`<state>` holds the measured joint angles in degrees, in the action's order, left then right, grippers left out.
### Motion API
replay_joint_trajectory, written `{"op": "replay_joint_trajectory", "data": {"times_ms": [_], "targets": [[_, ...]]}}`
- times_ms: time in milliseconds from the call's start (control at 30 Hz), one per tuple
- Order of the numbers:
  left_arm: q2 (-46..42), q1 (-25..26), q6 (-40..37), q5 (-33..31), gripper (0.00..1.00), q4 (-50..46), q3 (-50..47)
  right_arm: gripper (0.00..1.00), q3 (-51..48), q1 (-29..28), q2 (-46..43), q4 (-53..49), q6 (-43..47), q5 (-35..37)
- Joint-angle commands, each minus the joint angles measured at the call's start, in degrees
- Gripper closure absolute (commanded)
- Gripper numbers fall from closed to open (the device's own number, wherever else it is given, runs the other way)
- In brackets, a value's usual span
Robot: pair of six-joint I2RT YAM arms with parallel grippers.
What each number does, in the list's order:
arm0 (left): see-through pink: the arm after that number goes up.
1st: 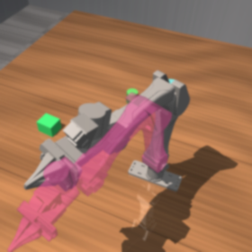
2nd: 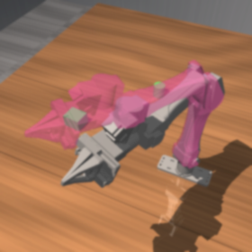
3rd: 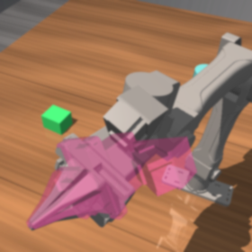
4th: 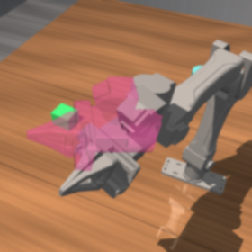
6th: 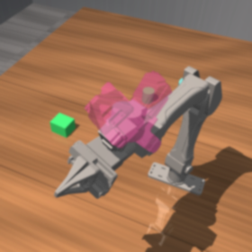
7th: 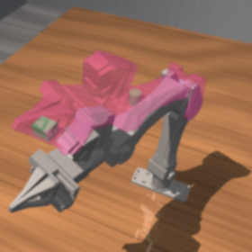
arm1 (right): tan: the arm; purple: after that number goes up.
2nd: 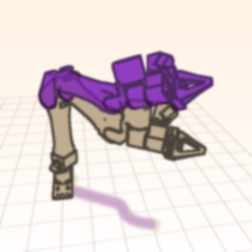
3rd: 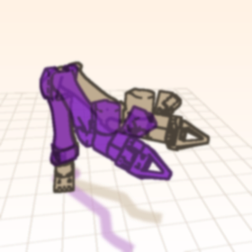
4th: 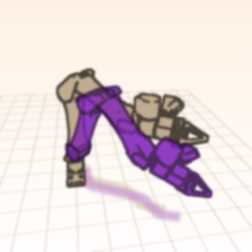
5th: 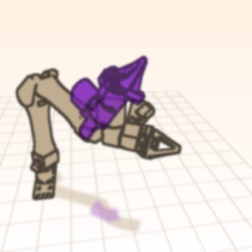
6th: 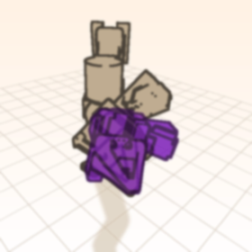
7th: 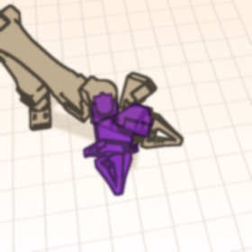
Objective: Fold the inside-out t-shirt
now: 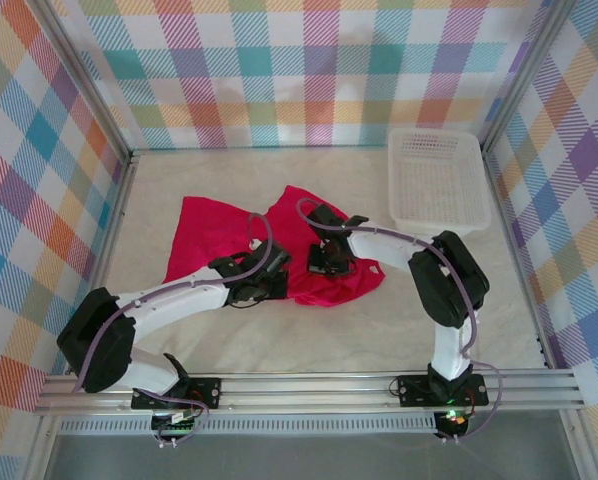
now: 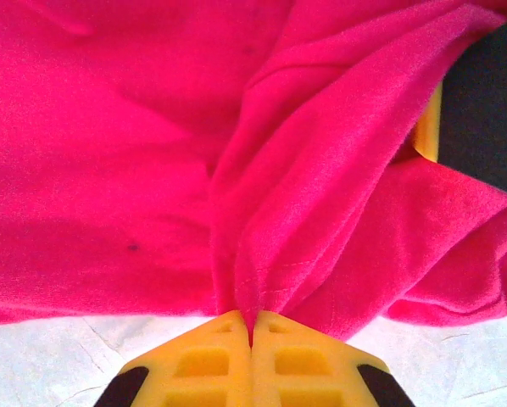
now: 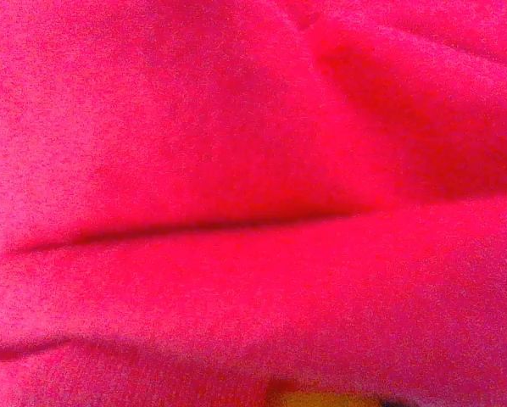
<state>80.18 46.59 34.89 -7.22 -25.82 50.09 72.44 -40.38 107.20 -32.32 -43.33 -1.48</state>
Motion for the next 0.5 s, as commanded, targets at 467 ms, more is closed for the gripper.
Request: {"op": "replay_joint_trajectory", "data": {"times_ms": [467], "targets": [[3.4,-8.4,-5.8,2.1,1.00,-2.8,18.7,1.00,6.8,1.1,-20.2,-13.3,6.1,-9.8]]}}
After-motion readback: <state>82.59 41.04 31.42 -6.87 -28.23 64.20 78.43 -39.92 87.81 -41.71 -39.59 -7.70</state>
